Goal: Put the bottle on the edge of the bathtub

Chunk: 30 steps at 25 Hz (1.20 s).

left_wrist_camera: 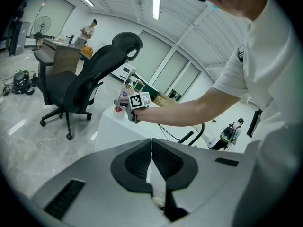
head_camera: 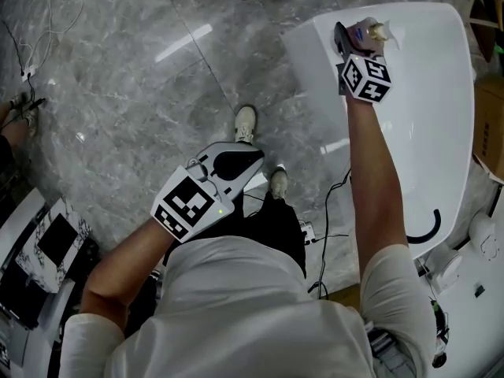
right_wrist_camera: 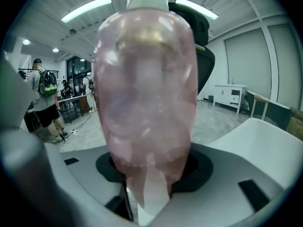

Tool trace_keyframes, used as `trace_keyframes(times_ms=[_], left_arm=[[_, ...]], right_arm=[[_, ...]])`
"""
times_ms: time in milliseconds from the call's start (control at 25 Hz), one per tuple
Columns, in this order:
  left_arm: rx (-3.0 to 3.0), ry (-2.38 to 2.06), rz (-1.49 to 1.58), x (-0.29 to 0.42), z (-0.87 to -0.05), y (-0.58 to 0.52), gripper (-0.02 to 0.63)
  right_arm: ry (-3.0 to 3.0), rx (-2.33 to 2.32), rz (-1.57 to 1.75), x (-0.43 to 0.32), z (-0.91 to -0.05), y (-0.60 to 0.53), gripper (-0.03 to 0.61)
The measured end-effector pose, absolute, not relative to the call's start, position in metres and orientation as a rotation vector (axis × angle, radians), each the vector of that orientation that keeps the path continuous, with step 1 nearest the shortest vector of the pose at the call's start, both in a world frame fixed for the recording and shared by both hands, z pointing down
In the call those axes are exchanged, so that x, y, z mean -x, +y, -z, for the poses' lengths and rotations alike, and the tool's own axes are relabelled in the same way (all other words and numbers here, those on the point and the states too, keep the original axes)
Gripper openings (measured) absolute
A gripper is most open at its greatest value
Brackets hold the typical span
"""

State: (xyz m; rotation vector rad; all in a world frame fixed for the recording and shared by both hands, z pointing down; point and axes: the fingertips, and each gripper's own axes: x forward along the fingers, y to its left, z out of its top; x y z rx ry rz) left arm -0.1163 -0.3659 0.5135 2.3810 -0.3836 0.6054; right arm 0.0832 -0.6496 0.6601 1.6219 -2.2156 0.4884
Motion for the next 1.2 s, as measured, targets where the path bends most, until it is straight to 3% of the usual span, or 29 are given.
trace_keyframes(times_ms=[600, 1200], left_arm=[[-2.38, -0.362, -0.581, 0.112, -0.531, -0.374, 0.018], [-2.42, -0.386, -0.579, 0.113, -0.524, -0.374, 0.018]], right_arm=[[-2.249, -1.579, -0.339, -0.071, -0.676, -0.659, 0.235], [-2.182, -1.55, -0.404, -0.079, -0.682, -0.631, 0.333]])
